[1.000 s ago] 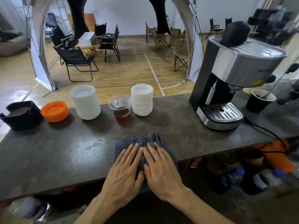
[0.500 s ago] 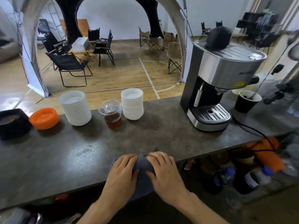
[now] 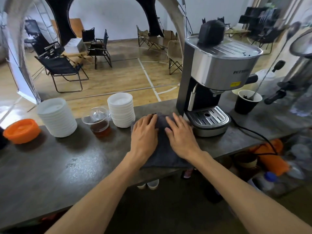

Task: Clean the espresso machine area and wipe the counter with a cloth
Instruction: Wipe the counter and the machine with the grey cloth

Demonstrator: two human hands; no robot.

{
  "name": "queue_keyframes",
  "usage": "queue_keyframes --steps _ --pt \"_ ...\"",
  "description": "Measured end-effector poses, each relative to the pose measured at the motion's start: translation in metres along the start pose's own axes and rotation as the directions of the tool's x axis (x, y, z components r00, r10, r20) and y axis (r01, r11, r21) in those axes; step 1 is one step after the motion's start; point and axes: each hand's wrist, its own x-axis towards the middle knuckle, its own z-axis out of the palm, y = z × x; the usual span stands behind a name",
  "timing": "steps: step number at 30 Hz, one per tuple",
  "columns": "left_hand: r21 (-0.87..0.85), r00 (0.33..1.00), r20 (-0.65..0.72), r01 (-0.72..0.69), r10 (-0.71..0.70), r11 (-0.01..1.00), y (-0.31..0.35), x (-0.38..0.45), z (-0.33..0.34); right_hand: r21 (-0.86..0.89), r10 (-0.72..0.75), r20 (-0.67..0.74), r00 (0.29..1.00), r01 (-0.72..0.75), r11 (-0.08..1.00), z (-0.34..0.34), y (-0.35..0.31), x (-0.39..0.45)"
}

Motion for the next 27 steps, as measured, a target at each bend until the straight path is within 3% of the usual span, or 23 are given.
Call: queue_keyframes --steps 3,7,19,27 --pt "0.071 0.973 0.224 0.043 -0.058 0.997 -0.014 0.000 0.028 -0.089 0.025 0.171 0.985 -0.010 0.996 0.025 0.005 0.011" --pt "0.111 0.944 0.322 0.028 -0.063 0.993 -0.018 -0.004 0.037 -0.136 0.007 0.197 0.980 0.020 0.991 0.029 0.008 0.008" --pt "0.092 0.956 0.289 -0.086 0.056 0.992 0.007 -0.108 0.005 -0.124 -0.037 0.189 0.981 0.061 0.990 0.013 -0.008 -0.105" --pt "0.083 0.952 0.306 -0.035 0.008 0.996 -0.006 -0.030 0.029 -0.120 0.037 0.225 0.974 -0.010 0.993 0.018 0.005 -0.010"
